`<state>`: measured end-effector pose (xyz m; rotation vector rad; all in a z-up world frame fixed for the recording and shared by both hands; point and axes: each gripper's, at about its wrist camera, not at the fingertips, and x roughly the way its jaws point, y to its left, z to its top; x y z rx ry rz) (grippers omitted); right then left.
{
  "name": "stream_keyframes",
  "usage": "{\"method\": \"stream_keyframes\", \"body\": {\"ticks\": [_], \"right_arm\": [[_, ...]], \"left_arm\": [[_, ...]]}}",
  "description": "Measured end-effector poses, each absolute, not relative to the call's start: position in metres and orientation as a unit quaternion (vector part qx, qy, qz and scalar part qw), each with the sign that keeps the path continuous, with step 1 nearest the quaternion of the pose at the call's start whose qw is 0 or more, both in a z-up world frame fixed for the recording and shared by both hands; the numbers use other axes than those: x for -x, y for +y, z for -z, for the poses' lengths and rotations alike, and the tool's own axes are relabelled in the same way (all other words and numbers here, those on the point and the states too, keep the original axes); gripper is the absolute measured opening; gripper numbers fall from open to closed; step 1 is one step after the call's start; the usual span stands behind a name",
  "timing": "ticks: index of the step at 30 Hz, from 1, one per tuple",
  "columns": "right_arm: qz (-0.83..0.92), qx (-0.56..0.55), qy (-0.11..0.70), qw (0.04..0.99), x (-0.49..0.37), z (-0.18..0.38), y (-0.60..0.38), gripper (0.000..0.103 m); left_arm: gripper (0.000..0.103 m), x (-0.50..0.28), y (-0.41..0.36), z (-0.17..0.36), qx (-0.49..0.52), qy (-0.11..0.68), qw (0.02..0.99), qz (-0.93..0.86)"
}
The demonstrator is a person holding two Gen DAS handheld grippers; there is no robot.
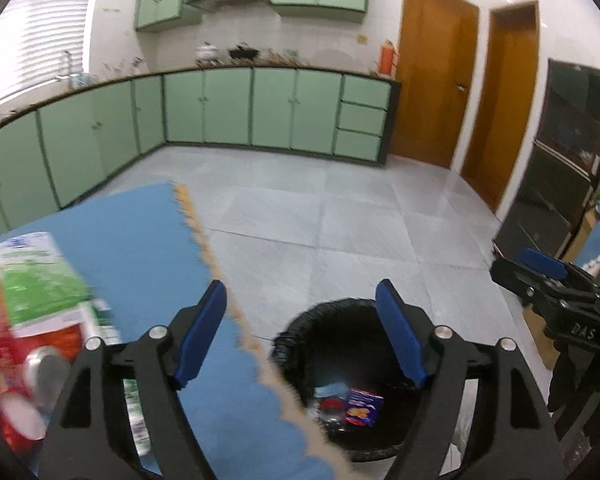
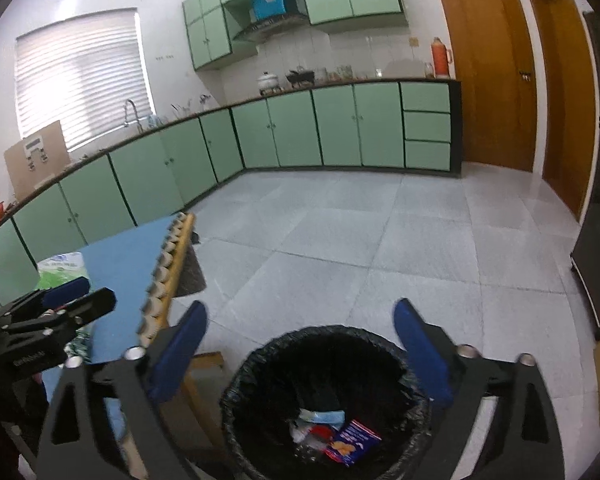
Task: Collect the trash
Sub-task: 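Move both grippers back toward the remaining trash on the table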
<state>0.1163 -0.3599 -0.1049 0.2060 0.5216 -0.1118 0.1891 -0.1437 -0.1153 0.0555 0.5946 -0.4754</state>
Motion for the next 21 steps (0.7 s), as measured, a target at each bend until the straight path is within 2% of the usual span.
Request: {"method": "stream_keyframes", "body": {"ticks": [11, 21], "right_arm": [[-0.007, -0.075, 0.241, 0.968, -0.127, 0.102, -0.26, 0.097], [-0.077, -0.04, 0.25, 0.964, -0.133, 0.115, -0.172, 0.097]], "left_arm": [[0.081, -0.153, -0.025, 0.095, -0.045, 0.25, 0.962, 0.096], [0.081, -0.13, 0.084, 0.104, -0.026, 0.265, 0.963, -0.041]]}}
